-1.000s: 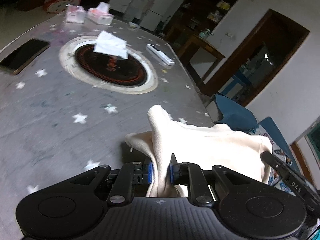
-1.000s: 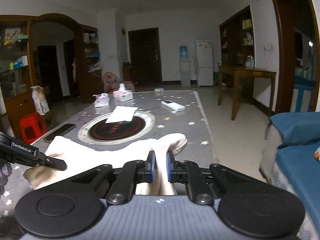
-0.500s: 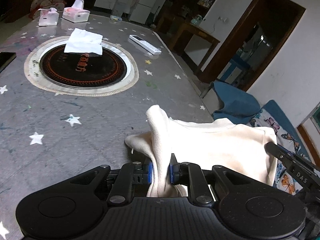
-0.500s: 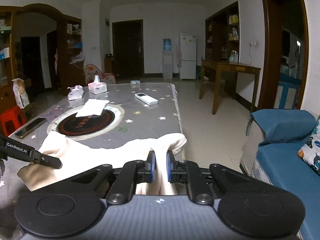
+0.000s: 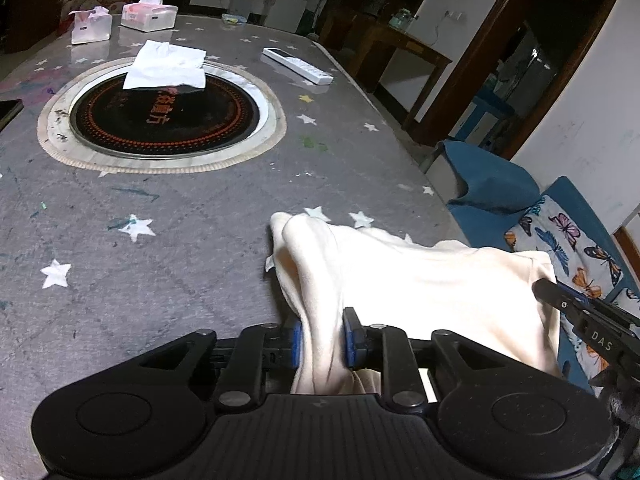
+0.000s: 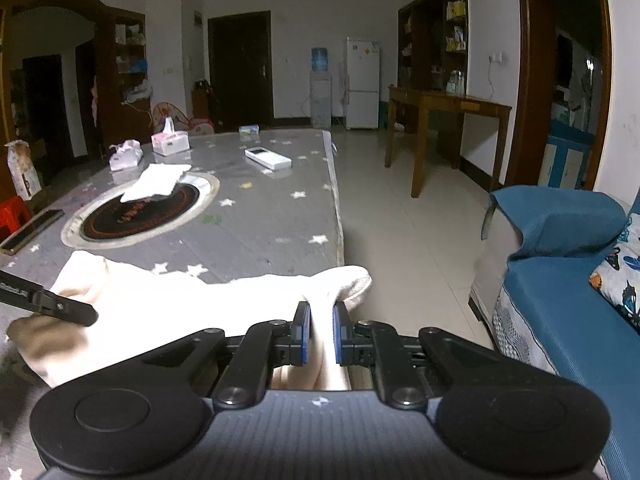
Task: Fold clothes
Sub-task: 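Lift the folded edge with both grippers and fold it over the bundle, then lay the folded sweatshirt down and open both grippers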
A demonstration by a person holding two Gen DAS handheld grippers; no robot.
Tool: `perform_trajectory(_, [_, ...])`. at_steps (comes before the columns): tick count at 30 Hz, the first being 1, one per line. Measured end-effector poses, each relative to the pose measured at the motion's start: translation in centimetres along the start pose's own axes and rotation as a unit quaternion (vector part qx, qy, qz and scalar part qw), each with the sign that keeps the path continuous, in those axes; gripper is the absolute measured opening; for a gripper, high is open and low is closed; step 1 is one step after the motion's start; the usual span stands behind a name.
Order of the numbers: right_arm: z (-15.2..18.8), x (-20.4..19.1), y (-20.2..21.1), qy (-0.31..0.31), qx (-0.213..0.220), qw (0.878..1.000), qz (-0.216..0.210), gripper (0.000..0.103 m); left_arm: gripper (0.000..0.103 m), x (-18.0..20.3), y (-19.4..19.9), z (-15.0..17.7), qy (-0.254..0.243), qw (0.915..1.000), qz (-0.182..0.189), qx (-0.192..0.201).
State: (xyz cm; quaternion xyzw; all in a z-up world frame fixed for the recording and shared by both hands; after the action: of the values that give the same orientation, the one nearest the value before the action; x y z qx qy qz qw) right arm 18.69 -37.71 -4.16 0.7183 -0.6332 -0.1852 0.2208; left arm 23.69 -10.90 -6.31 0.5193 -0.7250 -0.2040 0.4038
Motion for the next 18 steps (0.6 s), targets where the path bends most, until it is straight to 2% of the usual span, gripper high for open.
perform_trajectory(2, [0.3, 0.1, -0.5, 0.0, -0.006, 1.0, 0.002, 0.01, 0.029, -0.2, -0.1, 0.1, -0.001, 1.0, -0.004, 0.0])
perform_trajectory(5, [0.6, 0.2, -1.2, -0.001, -0.018, 1.0, 0.008, 0.013, 0.04, -0.5, -0.1, 0.2, -0.002, 0.9999, -0.011, 0.002])
perform_trajectory(12, [0.5, 0.0, -1.0, 0.007, -0.017, 1.0, 0.023, 0.019, 0.043, -1.3, 0.5, 0.1, -0.01, 0.9996, -0.025, 0.013])
perform_trajectory(18, [0.7, -2.1, -0.3, 0.013, -0.015, 1.0, -0.012, 0.03, 0.051, -1.6, 0.8, 0.2, -0.024, 0.9987, -0.04, 0.019])
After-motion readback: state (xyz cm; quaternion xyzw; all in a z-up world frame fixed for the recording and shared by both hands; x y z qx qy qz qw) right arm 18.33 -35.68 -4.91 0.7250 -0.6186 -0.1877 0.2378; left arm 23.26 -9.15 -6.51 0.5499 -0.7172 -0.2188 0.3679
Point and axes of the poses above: each gripper's, at about its wrist camera, not at the fingertips, and y roughly against the way its jaws point, x to its right, z to its underside, the point moved 6 cm from there along -y, roughly the way its jaws point, and after that the axes turned 2 degrees about y, right-handed, at the moved point
